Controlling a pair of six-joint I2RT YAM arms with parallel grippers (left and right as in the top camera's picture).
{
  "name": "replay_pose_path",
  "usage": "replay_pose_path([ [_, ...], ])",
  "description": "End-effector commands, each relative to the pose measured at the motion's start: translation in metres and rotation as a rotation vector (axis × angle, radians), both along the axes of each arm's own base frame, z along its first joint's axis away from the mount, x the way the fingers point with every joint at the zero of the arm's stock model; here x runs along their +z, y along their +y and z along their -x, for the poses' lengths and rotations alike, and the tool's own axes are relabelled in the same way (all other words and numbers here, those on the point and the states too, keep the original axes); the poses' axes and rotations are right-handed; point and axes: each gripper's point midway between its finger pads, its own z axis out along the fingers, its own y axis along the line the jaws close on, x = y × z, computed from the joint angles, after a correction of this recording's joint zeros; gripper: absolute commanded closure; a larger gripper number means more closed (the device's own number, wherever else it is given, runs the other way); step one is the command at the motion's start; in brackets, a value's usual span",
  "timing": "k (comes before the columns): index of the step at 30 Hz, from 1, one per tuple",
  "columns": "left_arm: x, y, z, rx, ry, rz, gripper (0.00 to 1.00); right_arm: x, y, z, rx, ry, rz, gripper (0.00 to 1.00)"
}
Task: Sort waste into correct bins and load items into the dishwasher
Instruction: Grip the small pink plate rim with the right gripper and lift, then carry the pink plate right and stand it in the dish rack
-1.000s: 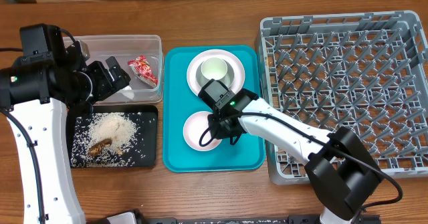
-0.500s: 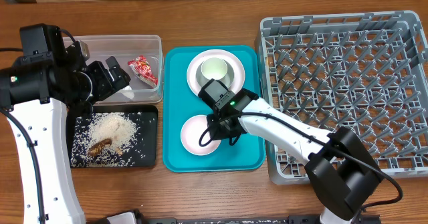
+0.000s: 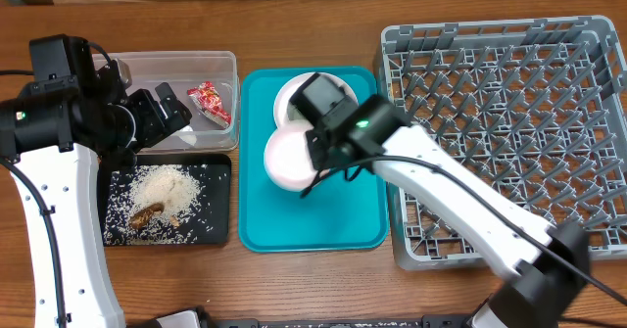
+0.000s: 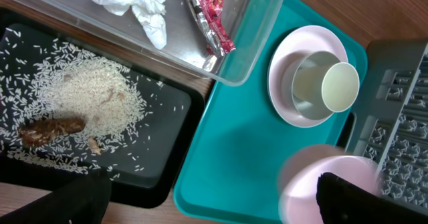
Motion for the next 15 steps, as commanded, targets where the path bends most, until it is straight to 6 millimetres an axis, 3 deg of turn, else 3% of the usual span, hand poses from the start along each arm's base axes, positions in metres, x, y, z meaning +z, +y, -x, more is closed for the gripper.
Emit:
replay_pose_path([
  [1, 0.005, -0.002, -0.001, -0.003, -0.018, 0.005, 0.00, 0.063, -0.059, -0.034, -0.141, -0.287, 0.157, 0.96],
  [9, 0.005, -0.002, -0.001, -0.003, -0.017, 0.005, 0.00, 0.109, -0.140, -0.060, -0.255, -0.497, 0.497, 0.96],
  [15, 0.005, -0.002, -0.001, -0.003, -0.017, 0.005, 0.00, 0.138, -0.215, -0.085, -0.505, -0.602, 0.631, 0.96],
])
